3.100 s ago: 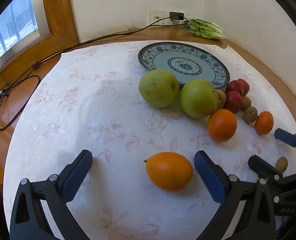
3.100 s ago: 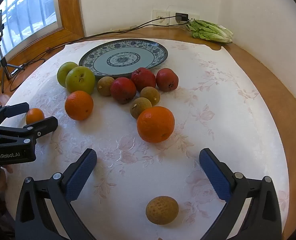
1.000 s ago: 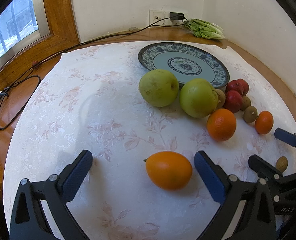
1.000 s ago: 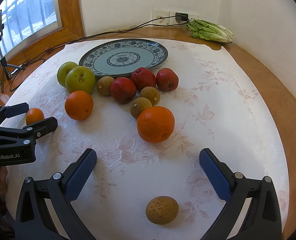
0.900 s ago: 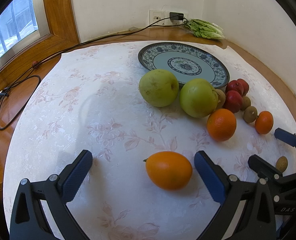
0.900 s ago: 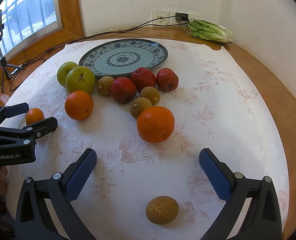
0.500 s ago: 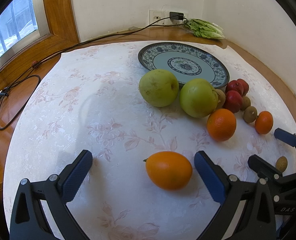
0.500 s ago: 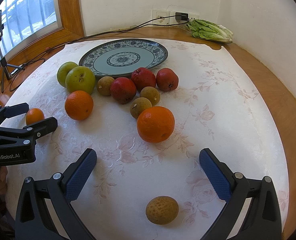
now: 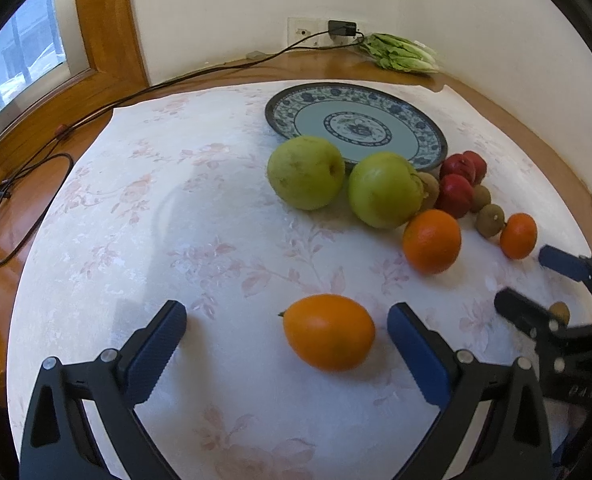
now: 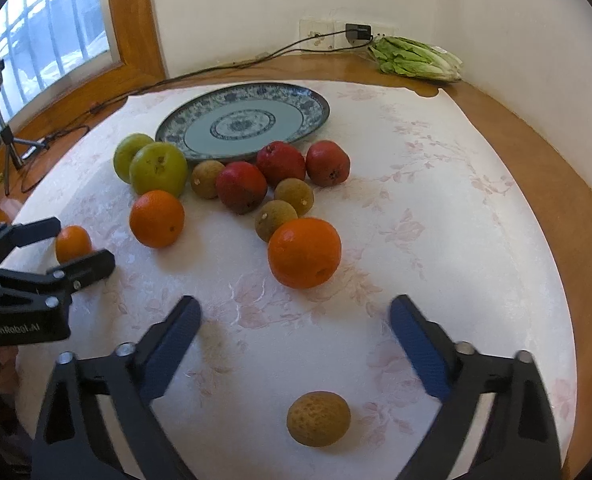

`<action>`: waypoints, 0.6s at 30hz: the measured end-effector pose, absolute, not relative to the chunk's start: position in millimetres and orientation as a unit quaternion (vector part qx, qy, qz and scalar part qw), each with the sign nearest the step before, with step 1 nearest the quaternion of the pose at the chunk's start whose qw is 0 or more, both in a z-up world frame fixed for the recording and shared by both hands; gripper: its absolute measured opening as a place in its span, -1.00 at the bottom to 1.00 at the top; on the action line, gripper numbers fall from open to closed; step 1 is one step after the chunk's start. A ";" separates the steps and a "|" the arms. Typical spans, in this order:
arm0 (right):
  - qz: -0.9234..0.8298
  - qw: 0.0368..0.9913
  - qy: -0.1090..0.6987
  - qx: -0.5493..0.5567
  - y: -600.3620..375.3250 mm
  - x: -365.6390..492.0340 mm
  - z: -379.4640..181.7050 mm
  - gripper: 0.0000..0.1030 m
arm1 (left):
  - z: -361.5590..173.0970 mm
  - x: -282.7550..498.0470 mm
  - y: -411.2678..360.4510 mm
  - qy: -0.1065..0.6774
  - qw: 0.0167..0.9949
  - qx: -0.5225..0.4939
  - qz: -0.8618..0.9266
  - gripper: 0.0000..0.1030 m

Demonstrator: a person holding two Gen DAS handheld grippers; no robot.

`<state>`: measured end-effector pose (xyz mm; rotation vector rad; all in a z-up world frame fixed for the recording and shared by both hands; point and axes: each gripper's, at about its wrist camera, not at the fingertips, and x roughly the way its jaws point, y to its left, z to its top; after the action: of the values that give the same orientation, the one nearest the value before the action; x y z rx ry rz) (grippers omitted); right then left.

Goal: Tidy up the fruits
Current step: 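Close the left tool on the orange while the right tool grasps the brown round fruit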

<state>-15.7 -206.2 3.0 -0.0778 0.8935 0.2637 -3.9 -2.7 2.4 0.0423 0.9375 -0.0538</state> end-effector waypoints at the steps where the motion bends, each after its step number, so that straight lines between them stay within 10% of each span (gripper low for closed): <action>1: 0.130 0.893 0.430 -0.035 -206.5 -16.0 4.0 0.76 | 2.7 -3.5 -3.7 0.452 0.891 0.021 -0.029 0.98; 18: 0.154 0.897 0.413 -0.031 -206.7 -22.2 21.0 0.74 | 18.9 -6.0 4.5 0.452 0.891 0.005 -0.040 0.94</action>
<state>-22.2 -206.7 21.0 -0.0637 0.8551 0.3193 -6.0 4.5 18.9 0.0112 0.9383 -0.0830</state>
